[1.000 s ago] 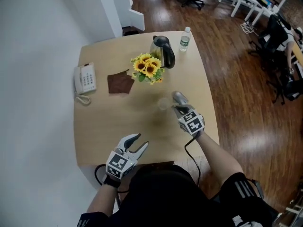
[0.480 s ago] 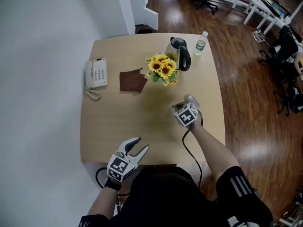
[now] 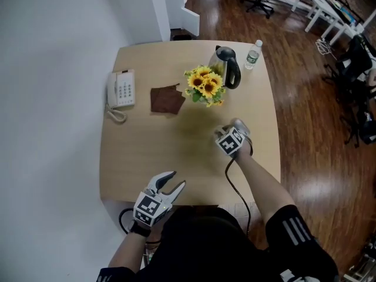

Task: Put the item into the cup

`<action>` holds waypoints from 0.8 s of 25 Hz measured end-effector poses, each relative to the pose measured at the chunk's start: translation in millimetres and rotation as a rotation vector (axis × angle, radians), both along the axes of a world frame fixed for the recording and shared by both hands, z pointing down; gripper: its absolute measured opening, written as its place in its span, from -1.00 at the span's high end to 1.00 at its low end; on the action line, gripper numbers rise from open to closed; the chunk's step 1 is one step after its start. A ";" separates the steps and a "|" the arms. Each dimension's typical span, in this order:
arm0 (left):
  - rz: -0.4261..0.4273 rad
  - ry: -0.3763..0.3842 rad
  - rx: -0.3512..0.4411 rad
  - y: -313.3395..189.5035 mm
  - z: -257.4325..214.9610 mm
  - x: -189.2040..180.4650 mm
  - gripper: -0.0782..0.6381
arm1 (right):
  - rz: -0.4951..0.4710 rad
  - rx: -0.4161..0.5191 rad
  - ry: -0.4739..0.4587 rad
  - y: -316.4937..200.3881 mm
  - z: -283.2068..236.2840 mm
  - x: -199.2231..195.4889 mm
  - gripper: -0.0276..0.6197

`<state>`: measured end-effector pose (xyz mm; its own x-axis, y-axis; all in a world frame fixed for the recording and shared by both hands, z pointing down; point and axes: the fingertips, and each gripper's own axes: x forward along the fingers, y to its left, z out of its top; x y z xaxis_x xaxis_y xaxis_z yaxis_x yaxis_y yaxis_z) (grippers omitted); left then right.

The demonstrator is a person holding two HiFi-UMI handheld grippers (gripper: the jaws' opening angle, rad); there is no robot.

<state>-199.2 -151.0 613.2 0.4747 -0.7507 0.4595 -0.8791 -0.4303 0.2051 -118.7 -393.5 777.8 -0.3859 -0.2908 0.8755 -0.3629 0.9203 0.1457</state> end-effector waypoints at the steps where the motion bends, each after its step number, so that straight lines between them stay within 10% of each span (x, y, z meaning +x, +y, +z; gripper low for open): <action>1: 0.001 0.000 0.000 -0.1 -0.4 0.8 0.31 | -0.015 0.016 0.013 -0.4 0.4 1.1 0.59; 7: 0.006 0.001 -0.005 -0.2 2.0 3.4 0.31 | -0.047 0.068 0.030 -4.4 0.3 4.0 0.57; 20: 0.008 -0.003 0.033 -10.8 -9.8 19.2 0.31 | 0.061 0.008 -0.343 11.7 -72.6 -2.2 0.56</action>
<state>-180.0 -161.8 603.4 0.4792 -0.7617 0.4361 -0.8762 -0.4438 0.1877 -120.9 -381.8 705.2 -0.6388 -0.3287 0.6956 -0.4463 0.8948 0.0130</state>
